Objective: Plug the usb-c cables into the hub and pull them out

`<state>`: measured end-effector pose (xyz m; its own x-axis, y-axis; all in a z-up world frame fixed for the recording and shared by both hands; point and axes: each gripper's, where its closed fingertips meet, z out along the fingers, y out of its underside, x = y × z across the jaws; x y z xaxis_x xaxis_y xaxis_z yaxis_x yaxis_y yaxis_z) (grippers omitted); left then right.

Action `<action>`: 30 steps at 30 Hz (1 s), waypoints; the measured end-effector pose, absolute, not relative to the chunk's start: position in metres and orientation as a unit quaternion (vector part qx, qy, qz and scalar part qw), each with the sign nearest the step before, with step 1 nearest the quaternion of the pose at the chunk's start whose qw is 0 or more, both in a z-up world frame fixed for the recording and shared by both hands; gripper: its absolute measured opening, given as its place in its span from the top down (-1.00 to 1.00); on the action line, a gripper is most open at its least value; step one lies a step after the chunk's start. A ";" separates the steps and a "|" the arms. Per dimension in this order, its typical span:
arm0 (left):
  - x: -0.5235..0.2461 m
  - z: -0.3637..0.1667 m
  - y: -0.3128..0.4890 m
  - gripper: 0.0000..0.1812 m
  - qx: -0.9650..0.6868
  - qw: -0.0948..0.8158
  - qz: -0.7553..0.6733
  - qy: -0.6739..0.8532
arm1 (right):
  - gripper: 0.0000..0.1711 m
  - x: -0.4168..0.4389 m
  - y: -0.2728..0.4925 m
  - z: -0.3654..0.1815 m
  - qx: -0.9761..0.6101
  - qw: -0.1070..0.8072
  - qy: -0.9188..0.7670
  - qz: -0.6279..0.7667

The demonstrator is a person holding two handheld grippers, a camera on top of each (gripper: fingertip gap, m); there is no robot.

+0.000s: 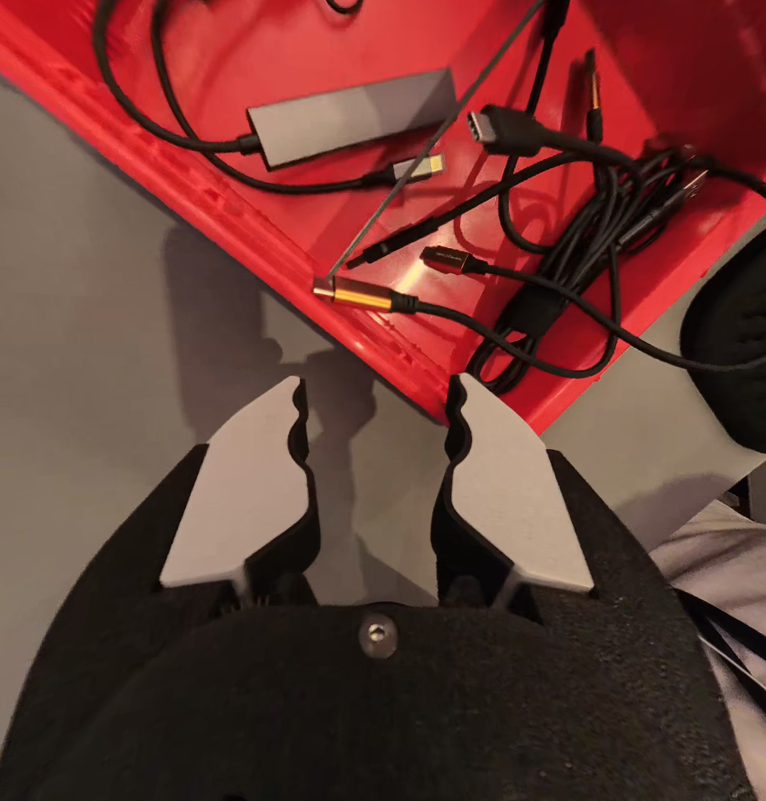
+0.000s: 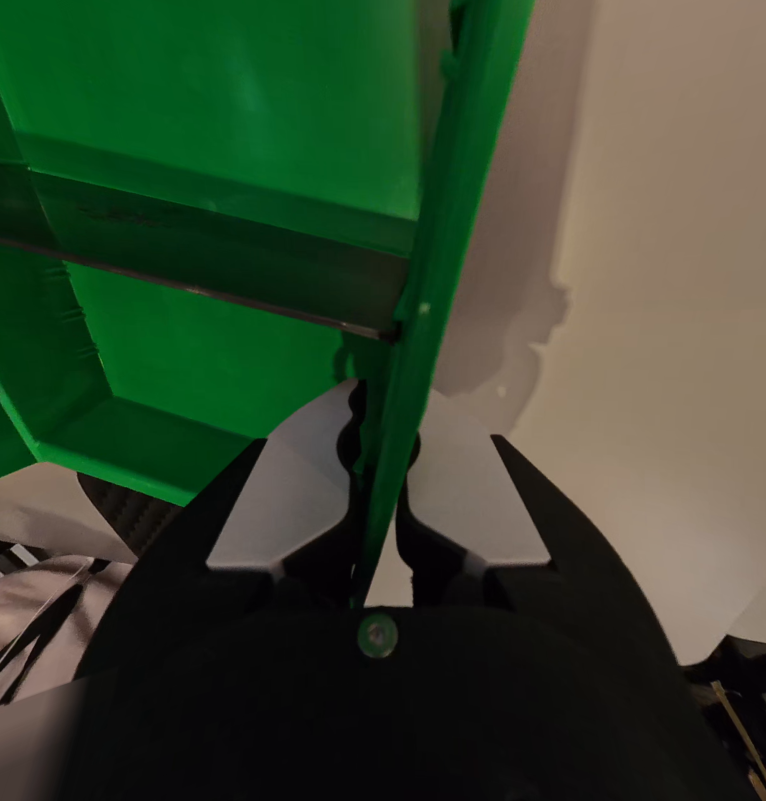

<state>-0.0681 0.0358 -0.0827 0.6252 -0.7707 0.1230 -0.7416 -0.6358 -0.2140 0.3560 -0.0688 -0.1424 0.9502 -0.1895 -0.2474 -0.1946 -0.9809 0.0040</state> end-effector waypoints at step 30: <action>-0.331 -0.087 0.062 0.93 -0.988 0.056 -0.133 0.054 | 0.92 0.184 -0.002 -0.139 -0.983 -0.078 -0.122 0.111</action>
<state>-0.3315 0.0616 -0.0866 0.9588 -0.1221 0.2566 -0.0926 -0.9879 -0.1241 0.1842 -0.0017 -0.1387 0.9452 0.2236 -0.2379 0.2581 -0.9580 0.1252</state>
